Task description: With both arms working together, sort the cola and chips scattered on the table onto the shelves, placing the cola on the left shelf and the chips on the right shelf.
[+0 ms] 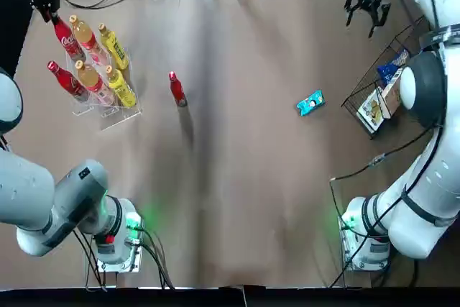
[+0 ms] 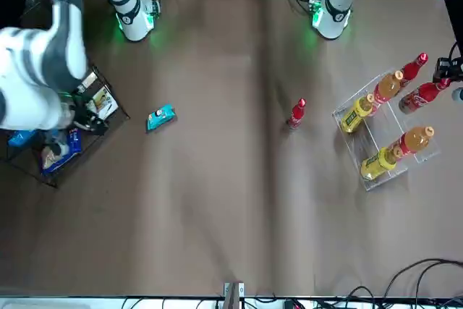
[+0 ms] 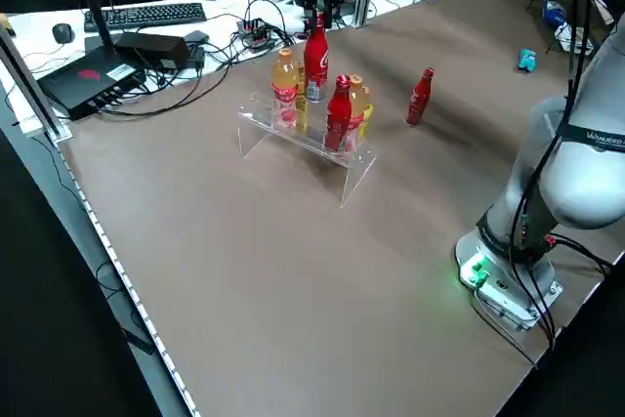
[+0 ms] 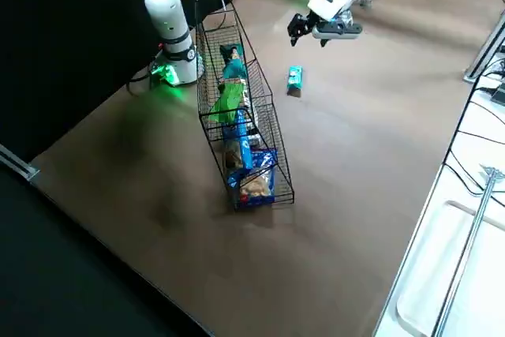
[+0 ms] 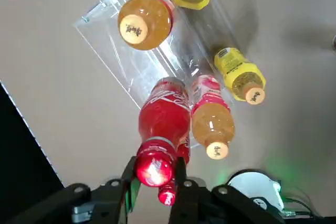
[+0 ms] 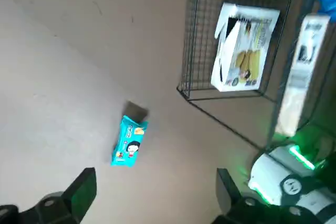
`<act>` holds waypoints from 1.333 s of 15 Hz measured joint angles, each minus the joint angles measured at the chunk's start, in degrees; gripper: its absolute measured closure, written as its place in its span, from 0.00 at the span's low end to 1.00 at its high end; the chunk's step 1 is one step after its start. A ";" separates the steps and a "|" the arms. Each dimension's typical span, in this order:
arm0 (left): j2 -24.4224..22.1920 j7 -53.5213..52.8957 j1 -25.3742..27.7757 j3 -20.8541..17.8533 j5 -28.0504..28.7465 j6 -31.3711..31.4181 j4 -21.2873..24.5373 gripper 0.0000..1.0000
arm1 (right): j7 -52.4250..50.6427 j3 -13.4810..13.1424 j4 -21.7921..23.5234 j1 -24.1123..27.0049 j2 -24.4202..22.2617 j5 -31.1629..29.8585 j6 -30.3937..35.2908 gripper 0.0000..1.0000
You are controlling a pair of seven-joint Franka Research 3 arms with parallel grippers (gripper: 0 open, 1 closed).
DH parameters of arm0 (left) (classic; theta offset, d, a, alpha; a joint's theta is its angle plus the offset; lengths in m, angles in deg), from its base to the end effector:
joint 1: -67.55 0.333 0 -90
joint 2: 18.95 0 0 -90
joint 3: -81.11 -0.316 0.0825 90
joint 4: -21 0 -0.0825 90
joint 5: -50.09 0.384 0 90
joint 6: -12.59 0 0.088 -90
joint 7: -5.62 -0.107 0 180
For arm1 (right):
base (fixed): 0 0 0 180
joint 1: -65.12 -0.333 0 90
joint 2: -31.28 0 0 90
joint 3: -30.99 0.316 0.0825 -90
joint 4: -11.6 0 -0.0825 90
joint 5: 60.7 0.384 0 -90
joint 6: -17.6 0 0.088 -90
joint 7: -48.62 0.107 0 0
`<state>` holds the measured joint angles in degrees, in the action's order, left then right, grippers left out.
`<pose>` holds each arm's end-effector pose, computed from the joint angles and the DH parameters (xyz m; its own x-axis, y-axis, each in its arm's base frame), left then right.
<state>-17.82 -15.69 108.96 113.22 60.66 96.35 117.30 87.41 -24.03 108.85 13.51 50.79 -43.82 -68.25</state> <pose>0.5290 0.1106 0.5580 0.9411 -0.1920 -0.2783 -0.2207 -0.9724 -0.0757 0.5767 0.0463 0.4393 0.6384 -0.7107 -0.2954 -0.6729 -0.7017 0.2341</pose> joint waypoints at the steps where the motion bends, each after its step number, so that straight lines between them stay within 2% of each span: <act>1: -0.01 -0.20 0.38 0.00 0.01 0.56 0.36 0.70 | 2.20 0.02 1.60 -1.32 0.34 0.02 -1.20 0.00; 2: -0.01 -0.25 0.87 0.00 0.01 1.38 1.02 0.70 | 4.33 0.06 3.01 -2.56 0.66 0.14 -2.05 0.01; 3: 0.00 -0.72 1.86 -0.01 0.01 4.06 3.28 0.70 | 6.78 0.94 5.34 -3.91 1.54 3.34 -2.83 0.04; 5: 0.01 -0.89 2.33 -0.01 0.01 6.21 5.57 0.70 | 8.58 2.03 7.04 -4.04 3.87 8.19 -3.41 0.07; 7: -0.02 -0.90 2.37 -0.01 0.04 6.99 6.65 0.70 | 12.33 2.72 7.79 -4.08 7.97 10.82 -3.73 0.23; 11: -0.26 -0.90 2.37 -0.02 0.11 7.01 6.92 0.70 | 15.95 6.38 7.87 -4.05 14.62 12.60 -5.16 0.24; 18: -0.31 -2.13 4.43 -0.05 1.97 7.07 7.51 0.70 | 23.79 12.28 7.89 -3.22 18.20 12.77 -8.77 0.29; 20: -0.32 -2.21 4.59 -0.05 1.97 7.26 7.87 0.70 | 25.15 13.86 7.92 -2.98 19.94 12.77 -9.14 0.33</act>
<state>-18.14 -17.90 113.54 113.18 62.63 103.61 125.16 112.56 -10.17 116.78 10.53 70.73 -31.06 -77.40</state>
